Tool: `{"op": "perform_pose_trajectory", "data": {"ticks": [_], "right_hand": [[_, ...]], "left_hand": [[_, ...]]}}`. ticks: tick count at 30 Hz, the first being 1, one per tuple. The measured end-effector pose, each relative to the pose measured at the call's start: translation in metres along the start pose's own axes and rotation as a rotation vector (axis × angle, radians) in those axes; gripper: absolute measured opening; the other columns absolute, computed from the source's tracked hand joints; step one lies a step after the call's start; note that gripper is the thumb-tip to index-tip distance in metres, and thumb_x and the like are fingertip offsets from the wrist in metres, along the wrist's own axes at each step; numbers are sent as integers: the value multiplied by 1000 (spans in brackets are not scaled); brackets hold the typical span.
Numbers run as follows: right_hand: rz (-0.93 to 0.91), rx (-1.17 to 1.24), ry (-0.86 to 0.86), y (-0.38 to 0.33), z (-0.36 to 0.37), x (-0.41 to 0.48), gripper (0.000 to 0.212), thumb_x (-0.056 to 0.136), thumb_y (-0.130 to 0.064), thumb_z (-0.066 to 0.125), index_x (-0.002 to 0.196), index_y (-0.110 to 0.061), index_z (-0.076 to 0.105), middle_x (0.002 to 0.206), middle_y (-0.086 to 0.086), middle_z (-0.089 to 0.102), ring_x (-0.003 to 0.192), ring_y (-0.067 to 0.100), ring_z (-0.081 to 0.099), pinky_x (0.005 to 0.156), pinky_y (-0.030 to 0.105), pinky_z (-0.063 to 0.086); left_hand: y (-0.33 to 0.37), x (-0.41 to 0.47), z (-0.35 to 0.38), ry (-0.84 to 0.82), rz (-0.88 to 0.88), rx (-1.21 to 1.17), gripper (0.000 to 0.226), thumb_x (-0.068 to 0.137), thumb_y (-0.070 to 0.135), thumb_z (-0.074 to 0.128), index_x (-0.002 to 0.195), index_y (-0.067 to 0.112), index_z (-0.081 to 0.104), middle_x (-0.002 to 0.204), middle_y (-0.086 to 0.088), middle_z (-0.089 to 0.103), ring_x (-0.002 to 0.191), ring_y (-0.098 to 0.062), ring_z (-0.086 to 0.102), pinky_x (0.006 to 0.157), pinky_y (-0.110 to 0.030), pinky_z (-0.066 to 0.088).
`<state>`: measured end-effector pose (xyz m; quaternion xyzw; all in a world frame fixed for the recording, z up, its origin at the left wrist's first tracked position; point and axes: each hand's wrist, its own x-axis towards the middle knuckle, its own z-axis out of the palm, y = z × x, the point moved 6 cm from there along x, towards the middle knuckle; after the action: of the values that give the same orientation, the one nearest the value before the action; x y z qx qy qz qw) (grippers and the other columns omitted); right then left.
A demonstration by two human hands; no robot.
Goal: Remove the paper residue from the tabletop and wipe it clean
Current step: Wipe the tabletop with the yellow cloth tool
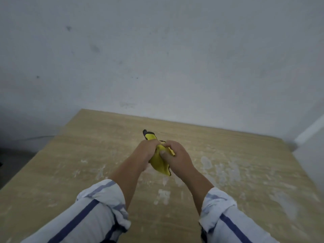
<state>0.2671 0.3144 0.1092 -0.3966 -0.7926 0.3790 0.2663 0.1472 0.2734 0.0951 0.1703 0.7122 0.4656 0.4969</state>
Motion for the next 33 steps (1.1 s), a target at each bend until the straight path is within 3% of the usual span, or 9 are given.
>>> {"op": "perform_pose_trajectory", "data": {"ticks": [4, 7, 11, 15, 18, 22, 25, 27, 33], "right_hand": [[275, 537, 176, 8, -46, -3, 20, 87, -42, 57, 93, -23, 59, 99, -3, 54, 94, 19, 50, 79, 32, 41], [476, 758, 35, 12, -53, 0, 37, 89, -53, 49, 110, -23, 58, 113, -4, 54, 104, 17, 54, 92, 35, 42], [443, 1076, -165, -11, -54, 6, 51, 82, -51, 57, 120, -16, 60, 119, 8, 65, 110, 26, 61, 95, 44, 47], [362, 1044, -141, -39, -65, 20, 40, 81, -15, 63, 119, -5, 59, 115, 15, 66, 104, 32, 63, 88, 46, 51], [254, 1013, -55, -61, -65, 40, 32, 83, -2, 61, 114, -10, 61, 110, 15, 67, 100, 33, 64, 85, 48, 52], [186, 1014, 111, -86, -41, 68, 26, 85, -4, 62, 106, -20, 64, 109, 9, 67, 98, 30, 64, 85, 49, 53], [184, 1029, 158, -100, -3, 92, 27, 85, -8, 62, 109, -19, 65, 110, 10, 68, 100, 31, 64, 86, 52, 53], [217, 968, 210, -108, 27, 109, 25, 85, -12, 63, 108, -21, 66, 109, 8, 68, 99, 30, 64, 85, 51, 53], [358, 790, 217, -123, 135, 165, 9, 91, -22, 57, 93, -28, 64, 106, 7, 66, 93, 29, 63, 83, 48, 54]], "left_hand": [[38, -28, 13, -135, 128, -146, 20, 89, 21, 54, 98, 5, 62, 94, -13, 68, 89, -28, 63, 88, -42, 51], [62, -46, 16, -228, 218, -225, 17, 90, 15, 52, 99, 5, 63, 94, -11, 69, 88, -27, 64, 82, -39, 52], [75, -57, 12, -259, 244, -283, 19, 88, 11, 50, 103, 6, 63, 99, -11, 69, 92, -28, 64, 81, -40, 51], [83, -56, -3, -286, 242, -354, 27, 87, 6, 46, 110, 5, 62, 106, -14, 68, 95, -30, 63, 79, -41, 52], [89, -48, -21, -324, 230, -432, 29, 89, 10, 46, 115, 6, 59, 109, -13, 69, 98, -30, 65, 75, -42, 52], [95, -33, -54, -425, 288, -519, 32, 91, 17, 49, 122, 10, 56, 117, -12, 66, 105, -31, 63, 78, -44, 54], [98, -17, -91, -464, 360, -494, 49, 80, 10, 56, 128, 11, 51, 124, -14, 61, 111, -32, 60, 87, -46, 53], [102, 1, -124, -421, 371, -498, 47, 84, 3, 52, 130, 14, 48, 124, -14, 60, 110, -32, 60, 85, -46, 54], [109, 70, -231, -332, 288, -243, 50, 92, -1, 44, 133, 27, 44, 113, -7, 64, 81, -23, 65, 55, -29, 54]]}}
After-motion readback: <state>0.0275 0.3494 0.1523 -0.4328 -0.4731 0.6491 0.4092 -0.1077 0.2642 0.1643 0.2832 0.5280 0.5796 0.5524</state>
